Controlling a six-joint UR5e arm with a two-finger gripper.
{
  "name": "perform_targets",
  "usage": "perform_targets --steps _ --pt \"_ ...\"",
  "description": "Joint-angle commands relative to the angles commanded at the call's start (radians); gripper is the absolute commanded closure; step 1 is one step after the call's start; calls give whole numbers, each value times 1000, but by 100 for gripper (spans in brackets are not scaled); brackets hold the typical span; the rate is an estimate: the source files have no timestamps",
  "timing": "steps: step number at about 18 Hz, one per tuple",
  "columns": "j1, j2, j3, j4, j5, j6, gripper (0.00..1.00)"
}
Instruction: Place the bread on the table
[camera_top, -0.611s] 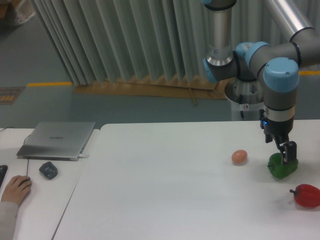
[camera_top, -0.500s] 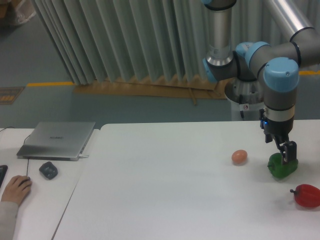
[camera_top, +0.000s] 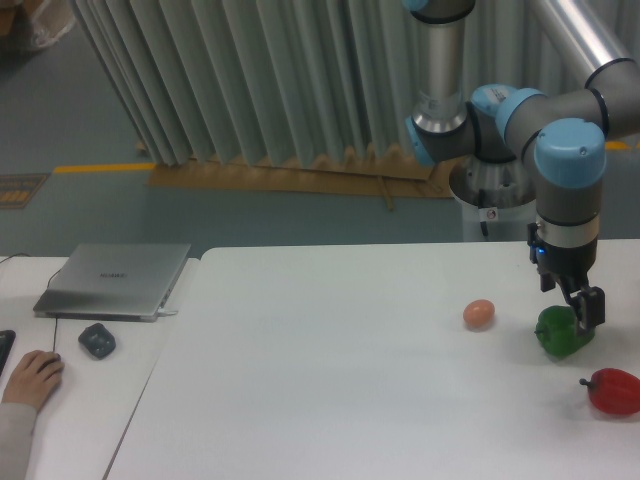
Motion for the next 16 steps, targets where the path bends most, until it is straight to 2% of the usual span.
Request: perform_targets --steps 11,13,16 --pt "35 -28 38 2 -2 17 0" --pt "52 -34 41 28 -2 49 0" --pt "86 -32 48 29 -6 101 0"
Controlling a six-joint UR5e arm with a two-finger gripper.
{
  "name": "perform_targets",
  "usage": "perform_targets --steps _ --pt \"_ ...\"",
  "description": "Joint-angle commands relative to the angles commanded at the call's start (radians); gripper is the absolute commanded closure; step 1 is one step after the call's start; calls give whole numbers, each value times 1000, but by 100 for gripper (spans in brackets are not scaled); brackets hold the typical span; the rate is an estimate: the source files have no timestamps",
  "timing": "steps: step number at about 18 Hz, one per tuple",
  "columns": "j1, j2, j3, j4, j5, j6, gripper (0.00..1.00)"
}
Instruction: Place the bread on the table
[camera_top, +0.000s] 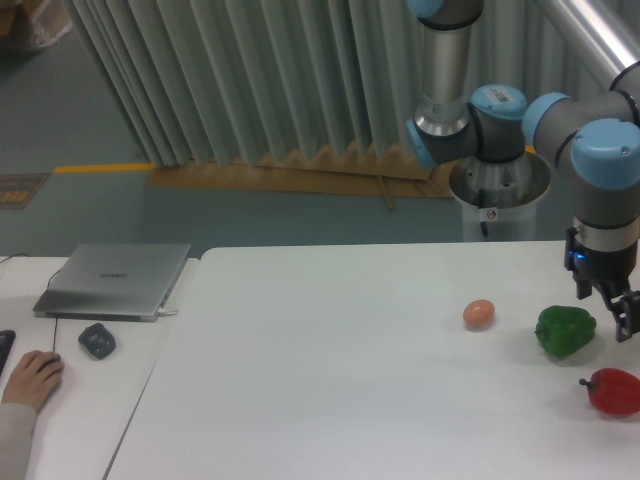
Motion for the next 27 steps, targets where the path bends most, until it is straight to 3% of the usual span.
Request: perform_targets --steps 13,19,24,27 --pt "173 -26 -2 23 -66 357 0" --pt "285 -66 2 44 -121 621 0" --pt "305 -75 5 45 -126 661 0" --pt "345 -68 5 43 -196 689 0"
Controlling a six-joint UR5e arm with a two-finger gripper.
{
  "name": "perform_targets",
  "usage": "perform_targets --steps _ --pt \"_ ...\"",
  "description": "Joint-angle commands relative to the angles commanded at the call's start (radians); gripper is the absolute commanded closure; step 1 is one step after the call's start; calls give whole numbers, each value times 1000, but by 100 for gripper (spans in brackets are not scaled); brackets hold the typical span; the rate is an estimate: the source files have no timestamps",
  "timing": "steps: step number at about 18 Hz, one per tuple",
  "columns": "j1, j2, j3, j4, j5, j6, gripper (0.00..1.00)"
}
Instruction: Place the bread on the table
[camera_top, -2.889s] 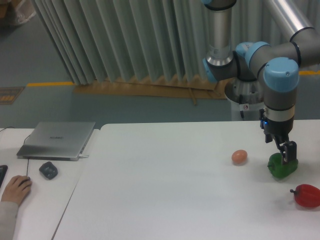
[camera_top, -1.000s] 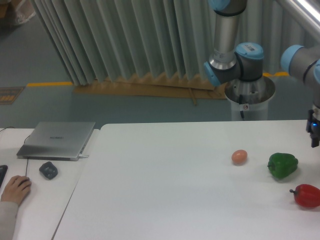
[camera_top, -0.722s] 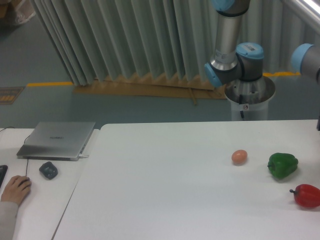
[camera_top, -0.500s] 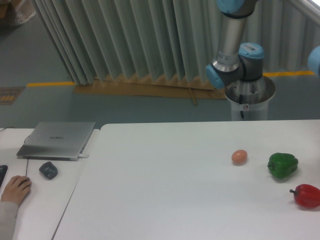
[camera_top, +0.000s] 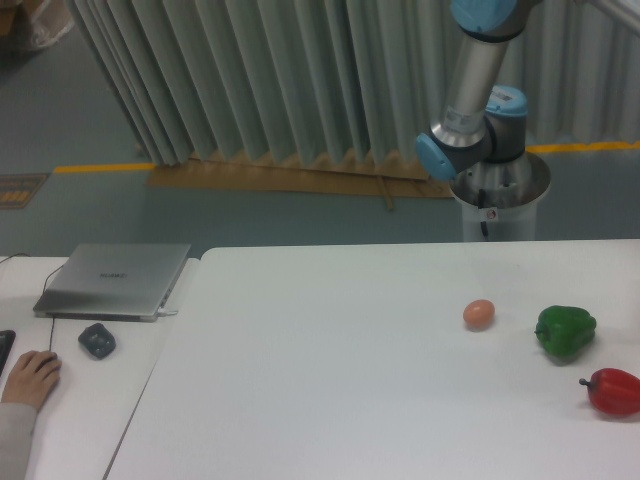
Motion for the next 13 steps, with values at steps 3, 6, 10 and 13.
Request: perform_targets --steps 3,6,10,13 --pt "34 0 -5 -2 -6 44 0" --pt "69 -5 -6 -2 -8 150 0" --pt "98 -21 -11 0 -17 255 0" --pt "103 -47 -9 14 -17 324 0"
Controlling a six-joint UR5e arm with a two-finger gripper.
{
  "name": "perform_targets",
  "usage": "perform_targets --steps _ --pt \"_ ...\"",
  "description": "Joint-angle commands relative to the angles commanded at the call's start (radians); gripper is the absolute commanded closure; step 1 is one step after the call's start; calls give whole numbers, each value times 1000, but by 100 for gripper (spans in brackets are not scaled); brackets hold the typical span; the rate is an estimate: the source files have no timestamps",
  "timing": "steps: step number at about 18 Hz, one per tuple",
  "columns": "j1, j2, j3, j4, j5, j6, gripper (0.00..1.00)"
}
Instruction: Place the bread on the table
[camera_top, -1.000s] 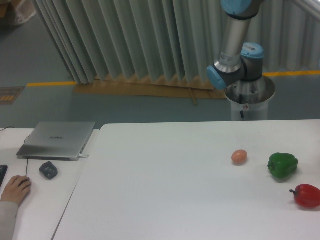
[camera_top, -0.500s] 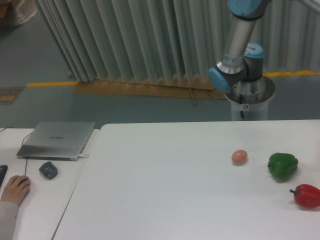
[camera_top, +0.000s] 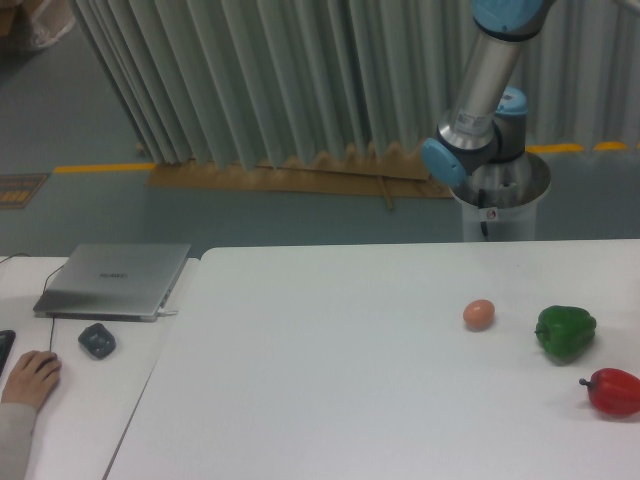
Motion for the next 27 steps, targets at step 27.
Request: perform_targets --steps 27 --pt "98 -89 123 89 215 166 0"
